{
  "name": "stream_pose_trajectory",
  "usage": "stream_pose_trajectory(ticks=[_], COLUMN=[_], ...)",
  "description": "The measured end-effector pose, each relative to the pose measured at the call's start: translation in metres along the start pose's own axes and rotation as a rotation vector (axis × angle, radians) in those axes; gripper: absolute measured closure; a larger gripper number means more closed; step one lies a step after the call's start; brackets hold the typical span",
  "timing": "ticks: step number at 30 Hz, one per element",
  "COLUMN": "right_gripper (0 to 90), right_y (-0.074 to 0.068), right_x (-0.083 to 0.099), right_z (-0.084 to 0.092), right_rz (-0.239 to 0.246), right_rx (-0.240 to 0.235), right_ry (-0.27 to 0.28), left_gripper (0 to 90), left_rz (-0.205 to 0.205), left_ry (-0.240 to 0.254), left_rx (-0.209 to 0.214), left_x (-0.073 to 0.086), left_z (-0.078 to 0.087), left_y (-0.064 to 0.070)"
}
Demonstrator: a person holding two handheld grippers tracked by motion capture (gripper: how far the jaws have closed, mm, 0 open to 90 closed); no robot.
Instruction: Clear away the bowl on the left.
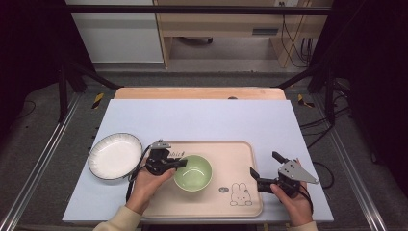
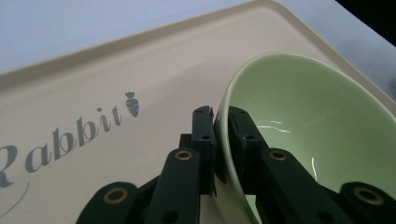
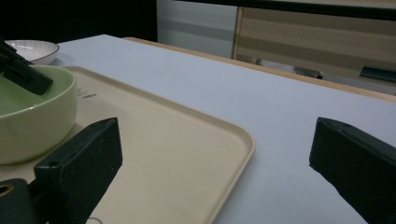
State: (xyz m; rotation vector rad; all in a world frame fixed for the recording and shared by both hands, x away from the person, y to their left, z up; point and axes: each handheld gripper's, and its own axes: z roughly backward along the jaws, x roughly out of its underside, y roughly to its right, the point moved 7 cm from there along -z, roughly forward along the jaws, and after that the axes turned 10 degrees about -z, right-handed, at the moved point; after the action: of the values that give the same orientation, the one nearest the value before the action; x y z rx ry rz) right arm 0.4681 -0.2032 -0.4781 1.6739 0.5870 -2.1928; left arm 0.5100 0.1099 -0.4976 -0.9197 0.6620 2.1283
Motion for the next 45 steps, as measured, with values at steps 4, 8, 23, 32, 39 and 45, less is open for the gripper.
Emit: stream_pose_trajectory(ticks=[4, 8, 23, 32, 39, 45], right_gripper=[2.7, 2.7, 2.7, 2.3, 2.4, 2.4], right_y=[-0.001, -0.001, -0.003, -0.003, -0.004, -0.004], right_x=[0.000, 0.001, -0.001, 0.000, 0.000, 0.000], right_z=[0.001, 0.001, 0.002, 0.002, 0.001, 0.001], right_rz=[0.004, 0.006, 0.012, 0.011, 0.016, 0.015], right_rx=[-0.002, -0.002, -0.013, -0.012, -0.020, -0.022], right_ry=[-0.002, -0.005, -0.003, -0.005, -0.008, -0.008], left_gripper=[82.0, 82.3, 69.8, 48.6, 40.6, 36.1], left_rz=[-0.020, -0.030, -0.073, -0.131, -0.140, -0.147], left_ry=[-0.005, -0.003, 0.013, 0.029, 0.036, 0.047], left_rx=[-0.013, -0.023, -0.073, -0.112, -0.111, -0.110], left_x=[0.000, 0.000, -0.002, -0.010, -0.012, -0.014], left_z=[0.000, 0.000, 0.004, 0.006, 0.005, 0.006], left_y=[0.001, 0.002, 0.001, 0.007, 0.010, 0.011])
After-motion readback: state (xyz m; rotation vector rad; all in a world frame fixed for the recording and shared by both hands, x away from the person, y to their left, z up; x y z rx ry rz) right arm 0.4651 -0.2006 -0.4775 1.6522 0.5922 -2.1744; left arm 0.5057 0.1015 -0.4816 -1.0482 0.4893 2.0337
